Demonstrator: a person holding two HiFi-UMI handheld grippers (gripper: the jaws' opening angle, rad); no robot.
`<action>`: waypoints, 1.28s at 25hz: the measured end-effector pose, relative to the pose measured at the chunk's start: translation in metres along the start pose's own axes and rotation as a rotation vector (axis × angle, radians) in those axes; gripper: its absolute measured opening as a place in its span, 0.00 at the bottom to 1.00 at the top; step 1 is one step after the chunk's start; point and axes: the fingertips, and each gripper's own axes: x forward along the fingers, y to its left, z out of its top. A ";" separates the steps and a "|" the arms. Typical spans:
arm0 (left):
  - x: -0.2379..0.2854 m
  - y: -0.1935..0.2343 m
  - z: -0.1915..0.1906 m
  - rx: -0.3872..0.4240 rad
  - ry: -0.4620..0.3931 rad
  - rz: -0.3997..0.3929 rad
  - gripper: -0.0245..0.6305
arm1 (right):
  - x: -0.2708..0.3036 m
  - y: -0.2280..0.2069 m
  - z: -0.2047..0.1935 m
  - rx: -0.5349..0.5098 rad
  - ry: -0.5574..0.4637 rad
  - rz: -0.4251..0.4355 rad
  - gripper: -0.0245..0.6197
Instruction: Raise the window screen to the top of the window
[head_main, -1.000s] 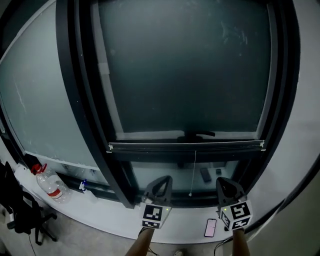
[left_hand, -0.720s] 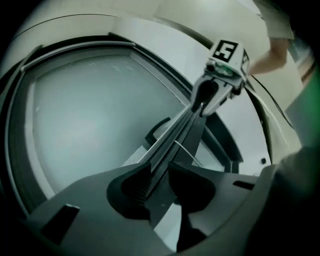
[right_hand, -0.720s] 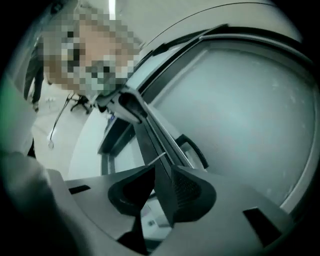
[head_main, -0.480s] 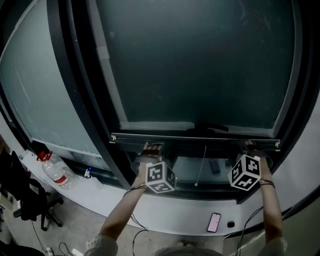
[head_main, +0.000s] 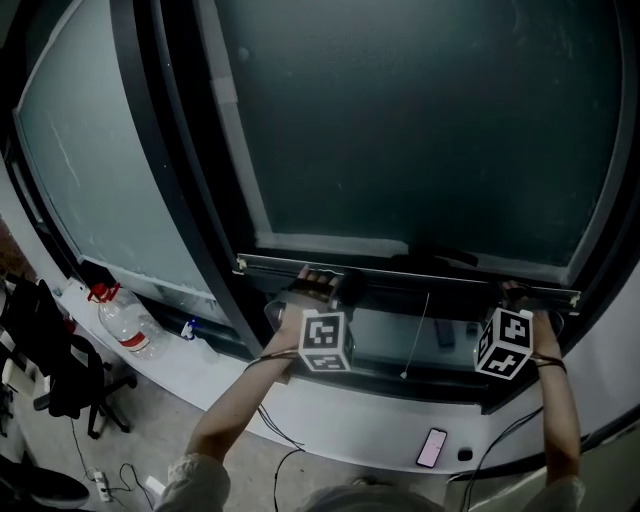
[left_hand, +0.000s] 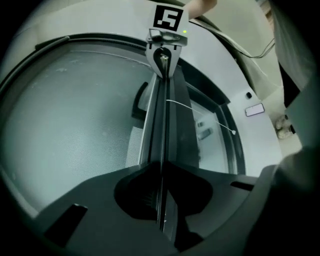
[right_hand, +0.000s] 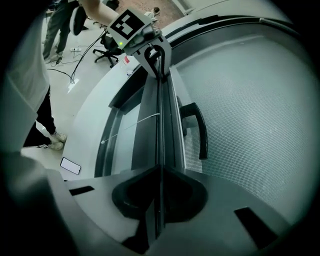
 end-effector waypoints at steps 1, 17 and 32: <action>0.000 -0.002 0.000 0.018 0.001 -0.027 0.10 | 0.000 -0.001 0.000 -0.010 0.004 0.000 0.08; 0.006 -0.004 -0.005 0.037 0.186 -0.335 0.07 | 0.000 -0.002 0.004 0.031 0.066 0.142 0.08; 0.007 -0.005 -0.005 -0.056 0.187 -0.661 0.07 | 0.001 -0.004 0.002 0.165 0.031 0.515 0.06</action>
